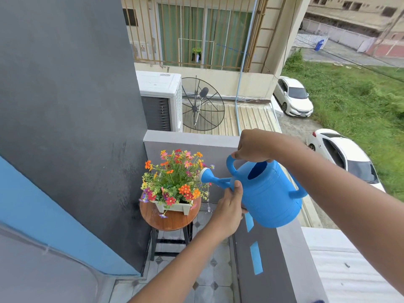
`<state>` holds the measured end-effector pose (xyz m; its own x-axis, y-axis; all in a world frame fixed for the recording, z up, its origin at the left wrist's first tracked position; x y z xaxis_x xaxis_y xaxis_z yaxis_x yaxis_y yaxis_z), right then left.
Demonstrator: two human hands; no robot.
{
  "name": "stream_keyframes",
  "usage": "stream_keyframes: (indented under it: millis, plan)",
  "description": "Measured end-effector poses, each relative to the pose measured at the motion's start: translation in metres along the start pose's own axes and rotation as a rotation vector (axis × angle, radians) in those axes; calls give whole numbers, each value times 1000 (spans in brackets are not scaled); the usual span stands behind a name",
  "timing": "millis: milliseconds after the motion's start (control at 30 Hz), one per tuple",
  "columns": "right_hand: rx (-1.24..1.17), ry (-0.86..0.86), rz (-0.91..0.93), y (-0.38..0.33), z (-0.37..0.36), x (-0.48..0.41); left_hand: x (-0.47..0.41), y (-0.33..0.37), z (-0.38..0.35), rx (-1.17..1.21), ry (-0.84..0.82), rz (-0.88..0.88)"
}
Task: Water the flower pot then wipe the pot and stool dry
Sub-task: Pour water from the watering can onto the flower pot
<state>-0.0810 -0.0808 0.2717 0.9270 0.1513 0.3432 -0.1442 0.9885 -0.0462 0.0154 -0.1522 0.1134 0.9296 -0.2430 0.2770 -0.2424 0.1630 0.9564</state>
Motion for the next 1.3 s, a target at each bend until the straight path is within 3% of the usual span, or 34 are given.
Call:
stream_keyframes:
  millis: [367,633,1000,1300]
  plan:
    - [-42,65,-59,4,5,-16,-20,13,25,-61,3,-20]
    - [-23,84,-5,-19,8,-35,-23,13,47,-49,48,-36]
    - [-35,-3,195,-59,2,-47,-11,-17,63,-44,300,-10]
    - [-24,-67,174,-54,-7,-50,0,-18,57,-29,198,40]
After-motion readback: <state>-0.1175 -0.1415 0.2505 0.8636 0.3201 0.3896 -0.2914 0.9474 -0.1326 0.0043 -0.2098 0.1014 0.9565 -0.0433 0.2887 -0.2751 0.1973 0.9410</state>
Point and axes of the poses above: each hand's wrist, its own x-axis away from the middle knuckle, its own z-axis out of the back of the hand, y = z × x, the point moved 2 cm from there along -x, towards the middle knuckle, and after that the axes turned 3 degrees about -x, right-handed, at the moved point
